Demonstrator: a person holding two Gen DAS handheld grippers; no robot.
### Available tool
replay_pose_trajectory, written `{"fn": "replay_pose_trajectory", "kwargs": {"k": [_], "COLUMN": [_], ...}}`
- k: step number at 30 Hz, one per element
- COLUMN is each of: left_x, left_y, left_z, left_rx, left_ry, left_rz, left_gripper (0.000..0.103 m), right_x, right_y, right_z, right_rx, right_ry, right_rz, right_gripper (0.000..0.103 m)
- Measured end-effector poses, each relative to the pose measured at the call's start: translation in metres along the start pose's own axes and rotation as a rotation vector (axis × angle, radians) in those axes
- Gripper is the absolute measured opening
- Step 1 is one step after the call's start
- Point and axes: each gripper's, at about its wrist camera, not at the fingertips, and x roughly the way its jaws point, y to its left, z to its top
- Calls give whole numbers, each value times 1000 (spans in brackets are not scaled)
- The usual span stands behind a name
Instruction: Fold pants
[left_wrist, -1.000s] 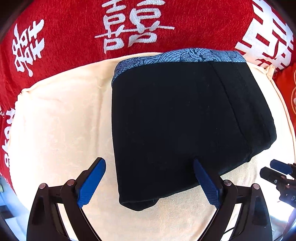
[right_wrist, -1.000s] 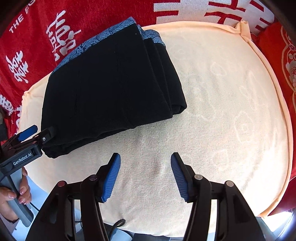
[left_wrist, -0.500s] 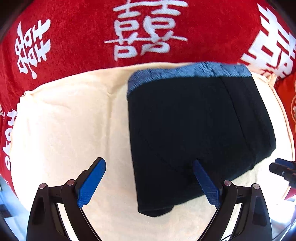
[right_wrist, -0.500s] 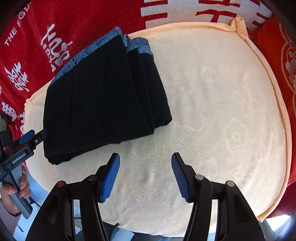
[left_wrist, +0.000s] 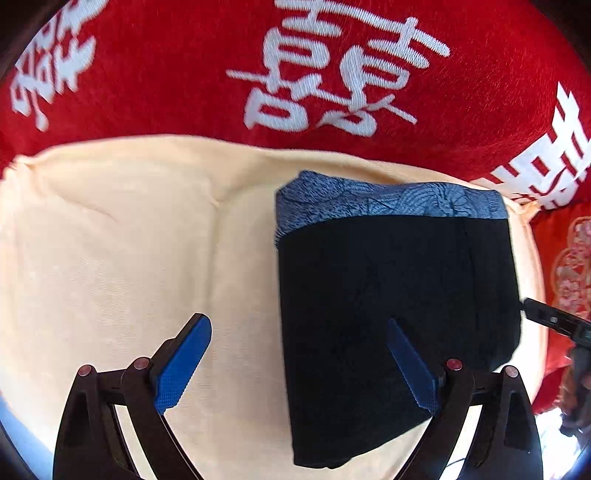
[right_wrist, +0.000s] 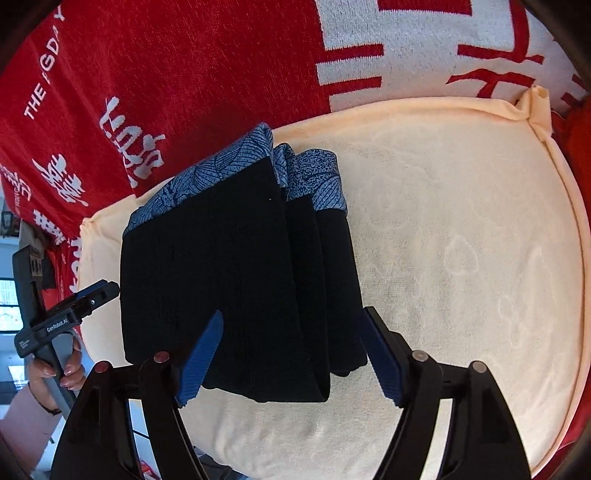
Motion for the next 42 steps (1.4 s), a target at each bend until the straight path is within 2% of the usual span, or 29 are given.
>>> {"fn": "replay_pose_trajectory", "kwargs": {"k": [2,4,6,12,14,16,20,22,24,26,28,31,35,42], "left_x": [6,12,17,43,51,61,72,68,62,49,38,23,-3,-46], "left_y": [3,5,6,-4,-8,-14,-23,-25,-27,-33,-33,-31,-31,-5], "left_z": [2,4,8,14,17,19,19,17,14,10,8,4,-9,-57], "left_rx": [-2,8,26,49,45,23,-12,-30,-30,5,18,16,45,41], "left_ry": [27,36,40,104,110,109,98,86,65,32,10,-2,0,36], "left_rz": [-34,-28,-54,-209,-236,-245,-248,-235,-228,-212,-210,-227,-222,-225], "left_gripper": [96,96,96,96,96,102,103,103,95,80,71,61,61,61], "right_x": [7,19,25,55,58,62,68,65,62,55,48,34,21,17], "right_y": [-14,-29,-41,-58,-57,-55,-53,-48,-42,-38,-31,-24,-6,19], "right_z": [6,13,16,25,28,34,40,39,39,38,34,28,6,-68], "right_rx": [36,92,112,63,31,33,132,131,125,133,141,145,156,230], "right_ry": [26,50,61,126,119,121,123,119,114,103,83,63,79,89], "right_rz": [50,109,159,386,419,432,432,384,361,363,372,391,419,475], "right_gripper": [79,79,79,81,83,85,83,74,66,57,49,47,46,46]}}
